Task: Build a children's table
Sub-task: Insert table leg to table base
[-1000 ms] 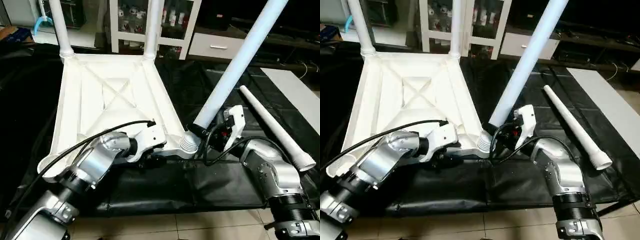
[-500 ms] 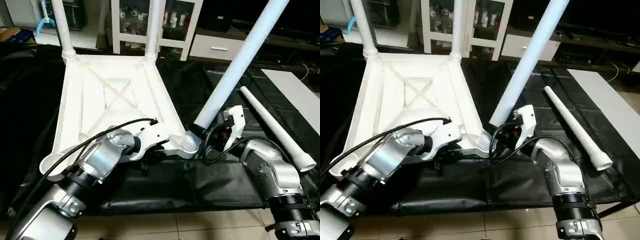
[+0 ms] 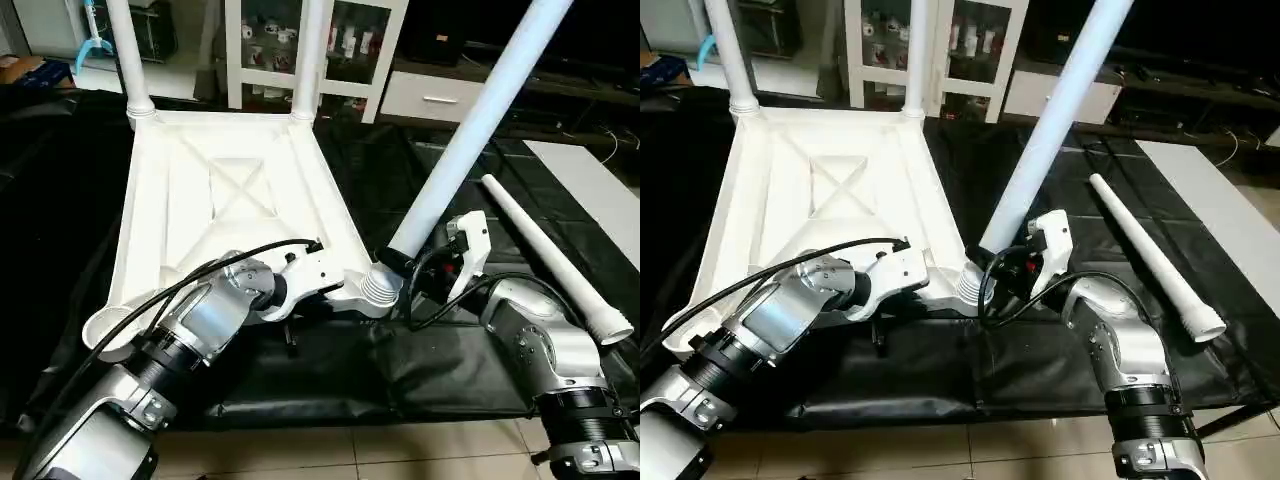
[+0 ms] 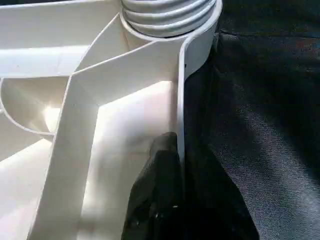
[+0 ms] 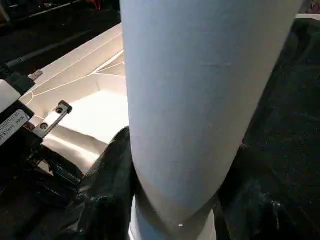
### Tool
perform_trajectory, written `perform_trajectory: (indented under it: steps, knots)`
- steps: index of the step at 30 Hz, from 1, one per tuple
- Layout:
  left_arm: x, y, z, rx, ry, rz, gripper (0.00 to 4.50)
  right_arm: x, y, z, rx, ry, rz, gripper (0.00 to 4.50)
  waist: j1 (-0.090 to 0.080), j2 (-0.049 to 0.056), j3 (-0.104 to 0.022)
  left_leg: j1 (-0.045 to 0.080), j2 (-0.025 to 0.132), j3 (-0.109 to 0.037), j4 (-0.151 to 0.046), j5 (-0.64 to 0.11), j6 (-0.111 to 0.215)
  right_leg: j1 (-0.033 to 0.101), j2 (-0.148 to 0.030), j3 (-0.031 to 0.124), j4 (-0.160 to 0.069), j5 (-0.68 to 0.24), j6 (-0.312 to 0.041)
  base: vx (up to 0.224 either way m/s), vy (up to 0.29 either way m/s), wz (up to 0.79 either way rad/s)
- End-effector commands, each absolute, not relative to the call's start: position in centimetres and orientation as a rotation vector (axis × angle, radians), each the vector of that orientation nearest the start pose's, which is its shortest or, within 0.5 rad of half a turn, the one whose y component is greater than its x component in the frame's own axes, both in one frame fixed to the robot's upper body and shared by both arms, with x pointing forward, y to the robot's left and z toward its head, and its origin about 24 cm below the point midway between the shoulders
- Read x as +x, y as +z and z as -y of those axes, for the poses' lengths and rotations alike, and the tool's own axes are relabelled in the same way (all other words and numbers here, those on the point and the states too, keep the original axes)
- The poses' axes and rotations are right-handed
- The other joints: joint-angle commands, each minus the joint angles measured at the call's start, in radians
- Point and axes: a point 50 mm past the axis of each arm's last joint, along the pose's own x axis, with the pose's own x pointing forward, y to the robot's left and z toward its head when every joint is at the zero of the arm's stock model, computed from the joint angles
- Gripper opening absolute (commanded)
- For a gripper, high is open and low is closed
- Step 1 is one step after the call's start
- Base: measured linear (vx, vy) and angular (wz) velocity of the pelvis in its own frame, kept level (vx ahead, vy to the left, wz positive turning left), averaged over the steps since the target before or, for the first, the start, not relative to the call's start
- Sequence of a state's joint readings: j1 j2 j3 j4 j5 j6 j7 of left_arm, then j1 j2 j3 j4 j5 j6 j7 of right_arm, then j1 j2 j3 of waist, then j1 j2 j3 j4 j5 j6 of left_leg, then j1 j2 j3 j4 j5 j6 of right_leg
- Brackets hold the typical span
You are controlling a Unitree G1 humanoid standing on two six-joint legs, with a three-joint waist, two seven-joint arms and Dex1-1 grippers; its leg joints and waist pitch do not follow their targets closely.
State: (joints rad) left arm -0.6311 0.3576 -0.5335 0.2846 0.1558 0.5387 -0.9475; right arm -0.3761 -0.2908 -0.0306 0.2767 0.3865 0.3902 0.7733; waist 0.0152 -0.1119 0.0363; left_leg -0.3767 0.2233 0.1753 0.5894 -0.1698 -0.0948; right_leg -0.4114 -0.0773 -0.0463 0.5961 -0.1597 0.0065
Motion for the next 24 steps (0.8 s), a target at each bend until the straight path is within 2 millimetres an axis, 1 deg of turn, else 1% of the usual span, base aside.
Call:
perform_trajectory:
  steps: [1,2,3,4,5,6,7,9,10,11,12,13,15,17,18,19,20,21,22,23,24]
  knots:
    - [30.7,4.9,-9.1,0.718,-1.139,-0.677,0.00,30.6,6.8,16.6,0.202,0.827,-0.255,1.84,-0.001,0.018,-0.056,0.016,0.008,0.005,-0.071,-0.270,-0.010,0.038,-0.039,0.026,-0.068,-0.270,-0.167,0.000,0.000,0.00]
    - [30.7,5.0,-9.2,0.719,-1.143,-0.678,0.00,30.3,7.0,16.6,0.218,0.874,-0.260,1.84,-0.001,0.017,-0.056,0.016,0.008,0.005,-0.071,-0.268,-0.006,0.039,-0.038,0.026,-0.068,-0.265,-0.168,0.000,0.000,0.00]
    - [30.7,5.0,-9.2,0.719,-1.143,-0.678,0.00,30.3,7.0,16.6,0.218,0.874,-0.260,1.84,0.000,0.017,-0.056,0.016,0.008,0.005,-0.071,-0.268,-0.003,0.040,-0.038,0.026,-0.068,-0.261,-0.169,0.000,0.000,0.00]
    - [30.7,5.1,-9.3,0.719,-1.147,-0.677,0.00,30.0,7.1,16.7,0.232,0.924,-0.269,1.84,0.000,0.017,-0.057,0.014,0.008,0.004,-0.071,-0.260,0.000,0.041,-0.038,0.026,-0.066,-0.249,-0.171,0.000,0.000,0.00]
    - [30.7,5.2,-9.3,0.720,-1.150,-0.673,0.00,29.7,7.1,16.8,0.245,0.961,-0.278,1.84,0.001,0.015,-0.057,0.014,0.009,0.005,-0.070,-0.251,0.004,0.042,-0.039,0.026,-0.065,-0.238,-0.173,0.000,0.000,0.00]
    - [30.7,5.3,-9.3,0.724,-1.156,-0.667,0.00,29.5,7.0,17.2,0.252,0.987,-0.286,1.84,0.000,0.011,-0.057,0.012,0.009,0.005,-0.069,-0.248,0.010,0.044,-0.039,0.026,-0.065,-0.239,-0.176,0.000,0.000,0.00]
    - [30.7,5.4,-9.3,0.726,-1.159,-0.662,0.00,29.4,6.9,17.4,0.254,0.998,-0.290,1.84,0.001,0.012,-0.057,0.013,0.009,0.005,-0.069,-0.249,0.012,0.043,-0.040,0.026,-0.065,-0.243,-0.177,0.000,0.000,0.00]
    - [30.6,5.6,-9.2,0.729,-1.172,-0.656,0.00,29.4,6.8,17.7,0.259,1.004,-0.293,1.84,0.001,0.013,-0.056,0.013,0.009,0.006,-0.069,-0.249,0.013,0.042,-0.041,0.026,-0.066,-0.249,-0.178,0.000,0.000,0.00]
    - [30.5,5.8,-9.1,0.734,-1.184,-0.645,0.00,29.4,6.4,18.2,0.249,0.999,-0.296,1.84,0.000,0.010,-0.056,0.013,0.010,0.006,-0.068,-0.253,0.013,0.040,-0.042,0.026,-0.067,-0.266,-0.179,0.000,0.000,0.00]
    - [30.5,5.8,-9.1,0.734,-1.184,-0.645,0.00,29.4,6.4,18.2,0.249,0.999,-0.296,1.84,-0.001,0.011,-0.056,0.012,0.010,0.005,-0.068,-0.252,0.010,0.040,-0.043,0.026,-0.068,-0.272,-0.178,0.000,0.000,0.00]
    - [30.4,5.9,-9.0,0.737,-1.189,-0.641,0.00,29.5,6.2,18.5,0.234,0.985,-0.297,1.84,-0.003,0.008,-0.056,0.012,0.010,0.006,-0.067,-0.251,0.009,0.039,-0.043,0.025,-0.067,-0.274,-0.179,0.000,0.000,0.00]
    - [30.4,5.9,-9.0,0.737,-1.189,-0.641,0.00,29.5,6.2,18.5,0.234,0.985,-0.297,1.84,-0.003,0.008,-0.056,0.012,0.010,0.006,-0.067,-0.251,0.009,0.039,-0.043,0.025,-0.067,-0.274,-0.179,0.000,0.000,0.00]
    - [30.2,6.2,-9.0,0.742,-1.200,-0.630,0.00,30.2,6.0,19.4,0.201,0.905,-0.273,1.84,-0.007,0.008,-0.056,0.011,0.010,0.006,-0.067,-0.245,0.009,0.038,-0.043,0.025,-0.067,-0.274,-0.181,0.000,0.000,0.00]
    - [29.9,6.3,-9.1,0.754,-1.210,-0.625,0.00,30.7,6.4,19.8,0.222,0.862,-0.248,1.84,-0.009,0.007,-0.057,0.012,0.009,0.007,-0.066,-0.232,0.006,0.038,-0.041,0.025,-0.065,-0.263,-0.187,0.000,0.000,0.00]
    - [29.9,6.3,-9.2,0.758,-1.213,-0.625,0.00,30.8,6.6,19.9,0.236,0.858,-0.241,1.84,-0.008,0.008,-0.058,0.012,0.008,0.009,-0.065,-0.212,0.012,0.039,-0.039,0.026,-0.062,-0.236,-0.193,0.000,0.000,0.00]
    - [29.9,6.3,-9.2,0.758,-1.214,-0.625,0.00,30.8,6.6,19.9,0.238,0.857,-0.240,1.84,-0.008,0.008,-0.059,0.013,0.009,0.009,-0.064,-0.208,0.013,0.039,-0.039,0.026,-0.061,-0.226,-0.195,0.000,0.000,0.00]
    - [29.7,6.5,-9.2,0.764,-1.227,-0.619,0.00,30.8,6.8,19.9,0.258,0.866,-0.242,1.84,-0.006,-0.001,-0.060,0.011,0.009,0.009,-0.063,-0.188,0.021,0.043,-0.039,0.026,-0.056,-0.208,-0.199,0.000,0.000,0.00]
    - [29.7,6.5,-9.2,0.764,-1.227,-0.618,0.00,30.8,6.8,19.9,0.260,0.867,-0.243,1.84,-0.006,0.001,-0.060,0.009,0.009,0.009,-0.063,-0.175,0.027,0.043,-0.038,0.026,-0.054,-0.194,-0.200,0.000,0.000,0.00]
    - [29.4,6.7,-9.1,0.772,-1.248,-0.608,0.00,30.8,6.9,19.9,0.284,0.885,-0.254,1.84,-0.009,-0.004,-0.056,0.010,0.009,0.011,-0.063,-0.171,0.033,0.040,-0.036,0.025,-0.056,-0.188,-0.202,0.000,0.000,0.00]
    - [29.2,6.9,-9.1,0.777,-1.261,-0.602,0.00,30.8,6.9,20.0,0.292,0.894,-0.263,1.84,-0.008,-0.006,-0.054,0.011,0.010,0.012,-0.063,-0.171,0.039,0.038,-0.038,0.026,-0.057,-0.195,-0.203,0.000,0.000,0.00]
    - [29.1,6.9,-9.1,0.778,-1.266,-0.601,0.00,30.9,6.8,19.9,0.315,0.906,-0.272,1.84,-0.008,-0.005,-0.053,0.010,0.010,0.012,-0.063,-0.171,0.039,0.039,-0.039,0.027,-0.056,-0.200,-0.202,0.000,0.000,0.00]
